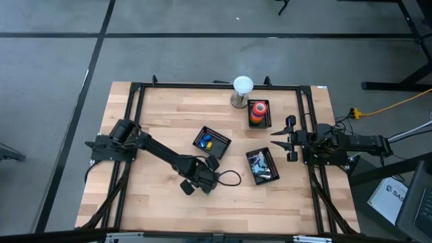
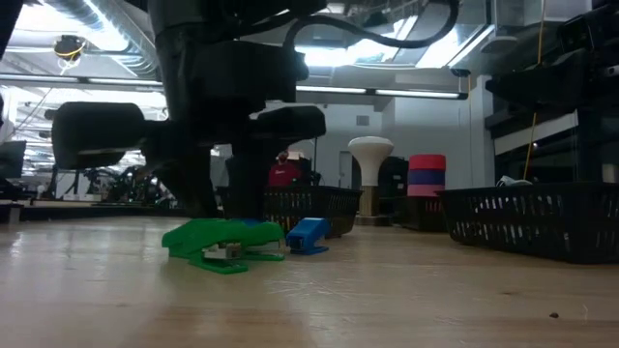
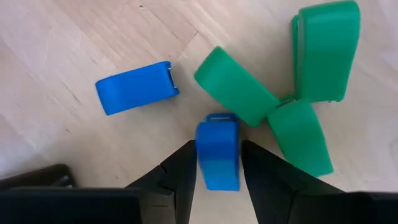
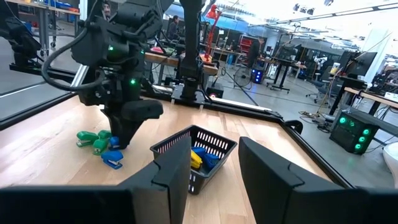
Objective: Pick and place Stapler, Stapler remover, tape
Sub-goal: Put the blue stapler into the center black bin
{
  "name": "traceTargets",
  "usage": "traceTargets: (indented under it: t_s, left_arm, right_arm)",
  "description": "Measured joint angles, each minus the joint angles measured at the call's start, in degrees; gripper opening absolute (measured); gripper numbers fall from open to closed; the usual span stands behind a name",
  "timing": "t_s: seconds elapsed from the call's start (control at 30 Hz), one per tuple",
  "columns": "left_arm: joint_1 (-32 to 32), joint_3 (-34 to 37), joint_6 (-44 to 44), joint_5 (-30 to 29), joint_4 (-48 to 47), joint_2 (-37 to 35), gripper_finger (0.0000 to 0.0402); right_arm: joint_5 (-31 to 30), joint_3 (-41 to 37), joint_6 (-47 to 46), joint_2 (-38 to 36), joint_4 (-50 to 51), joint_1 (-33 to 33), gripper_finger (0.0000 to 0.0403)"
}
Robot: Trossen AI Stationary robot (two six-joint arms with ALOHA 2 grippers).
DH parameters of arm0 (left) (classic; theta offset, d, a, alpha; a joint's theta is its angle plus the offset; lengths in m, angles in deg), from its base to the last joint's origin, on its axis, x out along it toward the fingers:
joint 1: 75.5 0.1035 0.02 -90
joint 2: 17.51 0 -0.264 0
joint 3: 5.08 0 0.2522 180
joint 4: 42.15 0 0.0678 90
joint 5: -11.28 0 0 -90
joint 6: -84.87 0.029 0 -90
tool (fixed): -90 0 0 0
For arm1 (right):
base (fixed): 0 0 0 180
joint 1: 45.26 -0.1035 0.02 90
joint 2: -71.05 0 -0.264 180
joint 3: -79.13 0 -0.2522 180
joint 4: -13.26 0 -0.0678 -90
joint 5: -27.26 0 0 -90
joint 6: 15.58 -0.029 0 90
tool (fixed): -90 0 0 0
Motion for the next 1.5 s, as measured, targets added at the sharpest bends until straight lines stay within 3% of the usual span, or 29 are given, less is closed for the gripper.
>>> traceTargets:
  t_s: [0.23, 0.5, 0.77, 1.5]
  left_arm:
    - [0.0, -0.36, -1.55, -0.32, 0.24, 0.16, 0.0124]
    - [0.04, -0.57, -8.9, 0.66, 0.68, 0.28, 0.0069]
    - [0.11, -0.55, -11.01, 0.85, 1.11, -0.22, 0.0069]
    - [2.93, -0.52, -17.72, -11.51, -0.02, -16.94, 0.0069]
  right_arm:
    - [-0.02, 0.0, 0.0, 0.0, 0.02, 0.02, 0.014]
    - [-0.02, 0.0, 0.0, 0.0, 0.02, 0.02, 0.014]
    - [-0.02, 0.0, 0.01, 0.0, 0.03, 0.02, 0.014]
    - [-0.02, 0.0, 0.0, 0.0, 0.02, -0.01, 0.014]
